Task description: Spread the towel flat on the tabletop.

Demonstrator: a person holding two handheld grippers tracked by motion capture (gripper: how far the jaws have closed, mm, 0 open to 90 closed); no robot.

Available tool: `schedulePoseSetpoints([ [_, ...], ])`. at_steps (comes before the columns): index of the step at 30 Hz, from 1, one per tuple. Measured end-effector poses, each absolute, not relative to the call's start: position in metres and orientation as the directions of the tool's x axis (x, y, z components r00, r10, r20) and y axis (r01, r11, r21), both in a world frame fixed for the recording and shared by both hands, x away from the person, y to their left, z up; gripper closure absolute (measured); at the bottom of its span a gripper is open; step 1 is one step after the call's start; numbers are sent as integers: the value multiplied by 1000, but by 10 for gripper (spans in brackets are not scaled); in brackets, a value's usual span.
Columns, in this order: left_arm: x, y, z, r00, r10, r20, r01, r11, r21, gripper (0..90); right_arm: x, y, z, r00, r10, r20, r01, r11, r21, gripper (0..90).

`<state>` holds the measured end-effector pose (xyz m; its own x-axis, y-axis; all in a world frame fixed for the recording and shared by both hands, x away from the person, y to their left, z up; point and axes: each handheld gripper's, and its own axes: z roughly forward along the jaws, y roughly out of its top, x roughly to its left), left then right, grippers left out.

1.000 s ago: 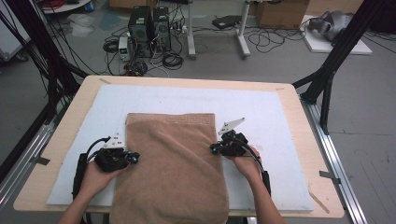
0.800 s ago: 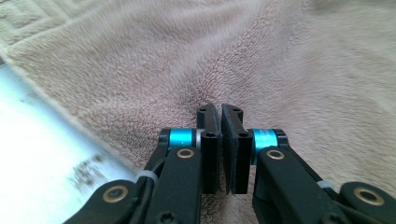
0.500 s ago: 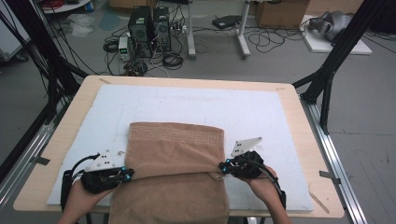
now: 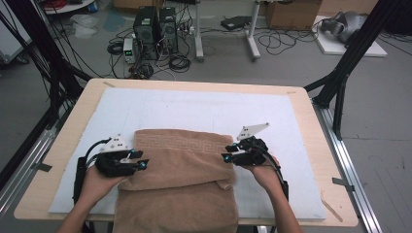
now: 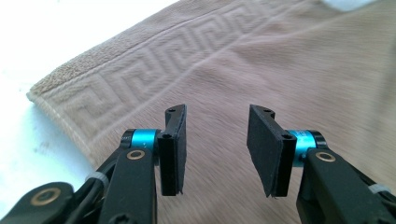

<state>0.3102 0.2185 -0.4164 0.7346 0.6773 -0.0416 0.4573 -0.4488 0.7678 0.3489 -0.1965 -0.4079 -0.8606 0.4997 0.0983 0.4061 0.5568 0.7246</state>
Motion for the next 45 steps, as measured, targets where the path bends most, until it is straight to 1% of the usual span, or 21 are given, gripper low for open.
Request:
schedulePoseSetpoints([
  [1,315,217,-420,732,680,-52,475,-454,754,576,355,-194,-414,-855,504,123,431,557,710,597],
  [4,326,215,-434,722,690,-51,519,-491,699,581,361,-188,-431,-851,508,133,461,601,653,601],
  [5,327,215,-437,729,683,-48,512,-498,700,589,361,-187,-434,-849,510,136,467,608,642,605],
  [6,326,216,-438,726,687,-31,502,-499,707,612,360,-187,-436,-848,515,125,460,596,658,644],
  [7,326,216,-438,726,686,-38,503,-493,710,662,359,-187,-437,-845,522,115,456,593,663,677],
  [9,326,216,-437,742,669,-49,497,-501,708,793,359,-188,-437,-852,511,113,449,603,660,813],
  [11,326,214,-436,739,671,-54,506,-500,703,851,360,-188,-436,-859,498,118,443,607,659,857],
  [14,323,217,-432,743,664,-81,514,-489,705,863,358,-190,-432,-857,497,134,449,595,667,864],
  [18,306,223,-422,767,635,-92,486,-481,730,864,343,-193,-418,-879,457,137,418,598,684,863],
  [21,292,228,-419,795,596,-114,479,-501,721,863,329,-196,-411,-898,419,137,391,611,688,863],
  [23,287,229,-419,809,572,-132,481,-517,708,861,322,-196,-413,-908,382,173,393,631,669,854],
  [25,285,232,-418,808,571,-147,486,-504,714,835,317,-196,-415,-915,367,168,381,649,658,807],
  [27,289,235,-415,798,580,-165,494,-472,730,763,317,-198,-411,-914,363,182,381,615,690,725],
  [29,295,235,-410,775,613,-154,497,-441,747,660,322,-200,-404,-904,392,169,386,581,717,679],
  [32,307,235,-404,754,645,-124,478,-409,777,639,334,-203,-397,-885,444,138,393,554,734,659],
  [34,316,234,-406,731,675,-100,482,-407,776,623,344,-203,-397,-866,487,113,408,558,722,646],
  [36,325,231,-410,717,694,-63,485,-432,760,604,352,-202,-403,-856,506,109,424,565,707,621],
  [38,332,230,-418,701,712,-44,504,-451,736,567,356,-201,-411,-842,525,127,458,569,682,591],
  [41,337,228,-425,692,721,-30,527,-477,703,520,356,-198,-424,-838,533,117,467,590,659,571],
  [44,340,225,-432,700,714,-12,536,-515,669,533,354,-195,-435,-838,536,103,468,609,640,592],
  [45,341,224,-435,701,714,-11,532,-512,674,565,354,-195,-435,-838,539,86,461,614,641,616],
])
